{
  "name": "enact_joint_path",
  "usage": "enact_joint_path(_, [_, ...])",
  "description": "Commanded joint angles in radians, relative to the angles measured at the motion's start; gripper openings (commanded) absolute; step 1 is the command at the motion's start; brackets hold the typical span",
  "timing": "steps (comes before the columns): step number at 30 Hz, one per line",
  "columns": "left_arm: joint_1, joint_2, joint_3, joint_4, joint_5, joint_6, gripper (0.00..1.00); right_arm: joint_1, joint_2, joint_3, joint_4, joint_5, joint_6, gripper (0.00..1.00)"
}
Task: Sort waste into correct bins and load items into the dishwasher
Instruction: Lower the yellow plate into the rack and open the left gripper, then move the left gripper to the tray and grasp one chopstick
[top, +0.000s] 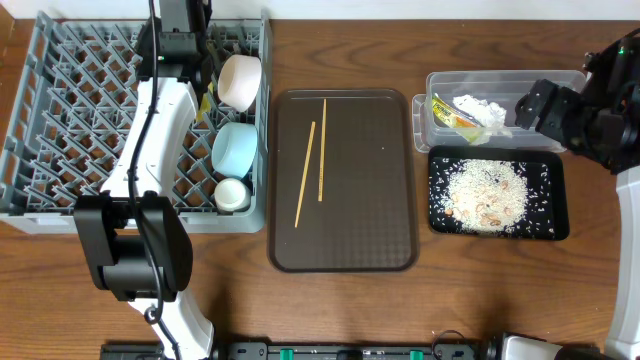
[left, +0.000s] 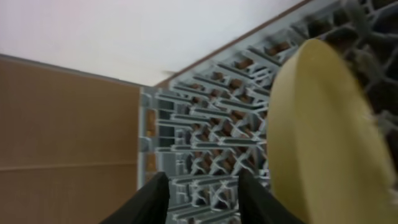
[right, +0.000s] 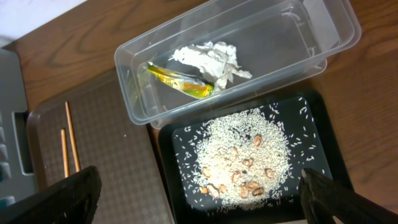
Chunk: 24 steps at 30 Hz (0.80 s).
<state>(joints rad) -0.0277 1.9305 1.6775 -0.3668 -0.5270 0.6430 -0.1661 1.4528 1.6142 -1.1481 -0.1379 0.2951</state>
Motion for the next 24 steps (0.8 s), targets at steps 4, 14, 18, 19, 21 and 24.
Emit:
enact_joint_path(4, [0.006, 0.013, 0.008, 0.002, 0.017, -0.175, 0.40, -0.005, 0.002, 0.000, -0.001, 0.003, -0.008, 0.99])
enact_joint_path(14, [-0.021, -0.150, 0.013, -0.023, 0.014, -0.290, 0.49, -0.005, 0.002, 0.000, -0.001, 0.003, -0.008, 0.99])
enact_joint_path(18, [-0.101, -0.234, 0.013, -0.132, 0.027, -0.318, 0.50, -0.005, 0.002, 0.000, -0.001, 0.003, -0.008, 0.99])
enact_joint_path(19, [-0.124, -0.247, 0.013, -0.162, 0.027, -0.330, 0.50, -0.005, 0.002, 0.000, -0.001, 0.003, -0.008, 0.99])
enact_joint_path(21, [-0.174, -0.263, 0.013, -0.226, 0.031, -0.397, 0.50, -0.005, 0.002, 0.000, -0.001, 0.003, -0.008, 0.99])
enact_joint_path(24, [-0.251, -0.265, 0.012, -0.359, 0.141, -0.495, 0.51, -0.005, 0.002, 0.000, -0.001, 0.003, -0.008, 0.99])
